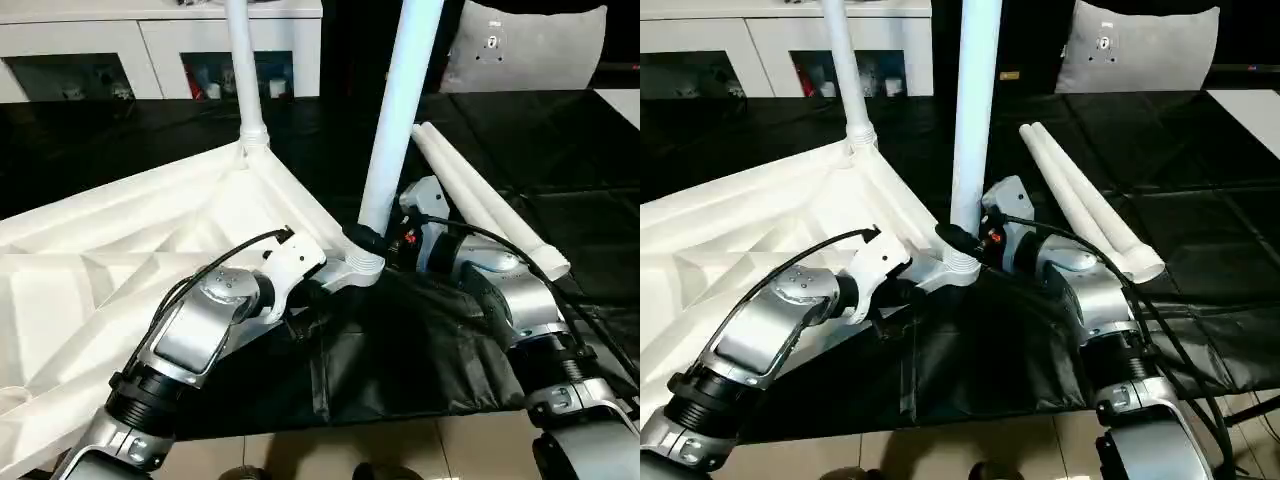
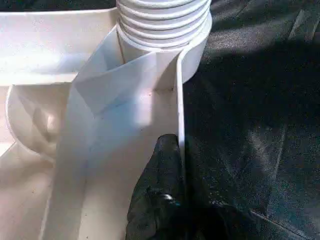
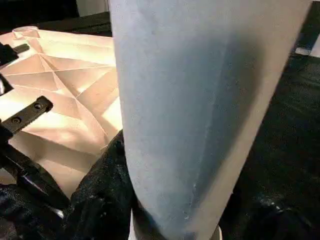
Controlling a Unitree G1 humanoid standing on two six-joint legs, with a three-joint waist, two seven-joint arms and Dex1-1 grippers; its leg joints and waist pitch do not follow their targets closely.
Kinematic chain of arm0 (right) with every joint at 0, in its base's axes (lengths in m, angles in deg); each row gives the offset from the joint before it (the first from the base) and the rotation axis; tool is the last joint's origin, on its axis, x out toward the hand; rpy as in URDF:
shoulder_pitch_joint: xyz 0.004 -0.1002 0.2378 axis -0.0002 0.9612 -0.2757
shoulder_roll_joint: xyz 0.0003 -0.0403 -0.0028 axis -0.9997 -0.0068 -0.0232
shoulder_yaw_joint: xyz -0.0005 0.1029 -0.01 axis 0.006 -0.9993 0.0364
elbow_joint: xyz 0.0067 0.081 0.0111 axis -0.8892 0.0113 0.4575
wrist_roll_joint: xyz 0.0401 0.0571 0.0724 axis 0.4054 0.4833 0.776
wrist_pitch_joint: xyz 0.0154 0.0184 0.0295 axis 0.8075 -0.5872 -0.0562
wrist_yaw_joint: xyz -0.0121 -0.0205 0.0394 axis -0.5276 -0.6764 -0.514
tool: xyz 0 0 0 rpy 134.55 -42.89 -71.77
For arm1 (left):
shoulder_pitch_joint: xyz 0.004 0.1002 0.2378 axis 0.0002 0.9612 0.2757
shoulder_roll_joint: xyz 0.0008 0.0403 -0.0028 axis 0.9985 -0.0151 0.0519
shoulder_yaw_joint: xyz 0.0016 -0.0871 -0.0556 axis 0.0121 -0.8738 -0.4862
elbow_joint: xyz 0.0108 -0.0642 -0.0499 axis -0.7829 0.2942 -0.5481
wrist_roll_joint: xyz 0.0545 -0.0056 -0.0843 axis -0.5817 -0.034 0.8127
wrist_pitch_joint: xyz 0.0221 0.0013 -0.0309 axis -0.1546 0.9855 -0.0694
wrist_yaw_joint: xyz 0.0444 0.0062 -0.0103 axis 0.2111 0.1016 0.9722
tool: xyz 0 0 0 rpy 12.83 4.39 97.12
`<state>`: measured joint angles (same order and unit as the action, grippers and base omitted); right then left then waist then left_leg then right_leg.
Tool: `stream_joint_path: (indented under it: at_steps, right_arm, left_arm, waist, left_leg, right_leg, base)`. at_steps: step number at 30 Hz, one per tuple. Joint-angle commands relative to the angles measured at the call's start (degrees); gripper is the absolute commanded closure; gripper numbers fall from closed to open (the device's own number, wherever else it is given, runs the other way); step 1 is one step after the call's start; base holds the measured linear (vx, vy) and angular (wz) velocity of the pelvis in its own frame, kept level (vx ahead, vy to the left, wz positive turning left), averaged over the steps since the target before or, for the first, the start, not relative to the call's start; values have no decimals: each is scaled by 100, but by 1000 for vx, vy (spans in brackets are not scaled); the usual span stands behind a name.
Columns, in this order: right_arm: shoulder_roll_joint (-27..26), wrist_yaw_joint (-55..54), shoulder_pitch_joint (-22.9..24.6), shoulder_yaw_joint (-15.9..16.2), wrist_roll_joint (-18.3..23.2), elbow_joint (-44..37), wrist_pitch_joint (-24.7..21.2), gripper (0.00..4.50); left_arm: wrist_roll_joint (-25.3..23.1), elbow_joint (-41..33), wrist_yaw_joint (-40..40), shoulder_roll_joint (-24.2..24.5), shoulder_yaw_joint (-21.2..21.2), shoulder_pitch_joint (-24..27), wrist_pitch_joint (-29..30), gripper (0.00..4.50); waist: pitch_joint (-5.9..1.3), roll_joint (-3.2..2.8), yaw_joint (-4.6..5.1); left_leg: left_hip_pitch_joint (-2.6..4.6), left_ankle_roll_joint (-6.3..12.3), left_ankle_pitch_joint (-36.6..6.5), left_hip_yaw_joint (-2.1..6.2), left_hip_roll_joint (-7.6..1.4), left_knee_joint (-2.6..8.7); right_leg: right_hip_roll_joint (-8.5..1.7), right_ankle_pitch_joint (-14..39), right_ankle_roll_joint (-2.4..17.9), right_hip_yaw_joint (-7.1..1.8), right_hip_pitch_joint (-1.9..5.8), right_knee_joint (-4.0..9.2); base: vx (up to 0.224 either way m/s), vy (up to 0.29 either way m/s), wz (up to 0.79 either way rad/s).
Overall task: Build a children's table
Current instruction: Insert table leg to table base
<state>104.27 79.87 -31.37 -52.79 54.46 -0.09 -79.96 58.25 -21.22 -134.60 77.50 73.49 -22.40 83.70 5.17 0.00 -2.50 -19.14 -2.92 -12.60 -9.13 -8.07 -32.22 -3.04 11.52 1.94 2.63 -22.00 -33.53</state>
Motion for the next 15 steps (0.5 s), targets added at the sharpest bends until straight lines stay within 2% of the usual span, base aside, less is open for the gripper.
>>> stream_joint_path:
  at_steps: [1, 2, 3, 4, 6, 7, 9, 11, 12, 13, 15]
  right_arm:
    - [-74, -92, 400, 355, -417, 840, -635, 263]
    - [-92, -117, 382, 348, -422, 864, -633, 263]
    - [-102, -133, 372, 343, -424, 882, -629, 263]
    - [-140, -229, 340, 292, -417, 948, -612, 263]
    - [-168, -324, 314, 241, -418, 1017, -569, 263]
    - [-187, -383, 296, 205, -417, 1068, -531, 228]
    - [-197, -392, 293, 173, -403, 1095, -486, 190]
    - [-187, -339, 314, 133, -369, 1062, -440, 183]
    - [-176, -319, 326, 125, -367, 1039, -400, 183]
    - [-164, -291, 338, 114, -357, 1019, -377, 158]
    - [-132, -234, 369, 90, -338, 968, -310, 145]
  left_arm:
    - [32, -470, -104, 8, 65, -89, -94, 450]
    - [13, -470, -66, 48, 46, -93, -62, 450]
    - [4, -459, -38, 60, 35, -97, -63, 450]
    - [0, -358, 42, 56, -36, -135, -259, 450]
    - [31, -283, 85, 40, -84, -162, -442, 450]
    - [74, -234, 130, 27, -116, -180, -549, 450]
    - [134, -187, 189, -3, -168, -190, -597, 450]
    - [192, -134, 180, -12, -203, -178, -744, 450]
    - [214, -113, 166, -12, -216, -169, -802, 450]
    - [236, -94, 152, -7, -225, -161, -830, 450]
    - [267, -53, 111, 24, -236, -154, -869, 450]
  waist:
    - [-215, -10, -47]
    - [-220, -10, -39]
    - [-229, -37, -42]
    - [-222, -20, -24]
    - [-215, -25, -22]
    - [-215, -23, -18]
    - [-228, -29, -14]
    - [-248, -40, -25]
    - [-292, -37, -45]
    - [-312, -44, -66]
    - [-347, -54, -80]
  left_leg:
    - [-86, 565, -1005, 193, -522, 428]
    - [-98, 576, -949, 194, -521, 425]
    - [-96, 574, -939, 194, -514, 418]
    - [-91, 574, -969, 187, -509, 416]
    - [-91, 557, -1030, 188, -503, 417]
    - [-95, 543, -1056, 191, -503, 419]
    - [-83, 506, -1093, 191, -505, 418]
    - [-69, 501, -972, 187, -513, 406]
    - [-73, 529, -778, 172, -522, 379]
    - [-78, 566, -610, 174, -530, 373]
    - [-101, 775, -110, 155, -515, 310]
  right_leg:
    - [-627, 2060, 1236, -348, 195, 500]
    - [-625, 1921, 1269, -345, 204, 483]
    - [-628, 1879, 1293, -344, 206, 479]
    - [-625, 1893, 1312, -341, 204, 486]
    - [-628, 2049, 1291, -338, 198, 509]
    - [-628, 2100, 1274, -337, 200, 510]
    - [-624, 2140, 1248, -337, 195, 511]
    - [-611, 1894, 1339, -338, 189, 489]
    - [-614, 1449, 1396, -341, 213, 436]
    - [-611, 1145, 1454, -333, 226, 402]
    - [-594, 158, 1650, -308, 241, 295]
  base:
    - [0, 0, 0]
    - [0, 0, 0]
    - [0, 0, 0]
    - [0, 0, 0]
    - [0, 0, 0]
    - [0, 0, 0]
    - [0, 0, 0]
    - [0, 0, 0]
    - [0, 0, 0]
    - [0, 0, 0]
    - [0, 0, 0]
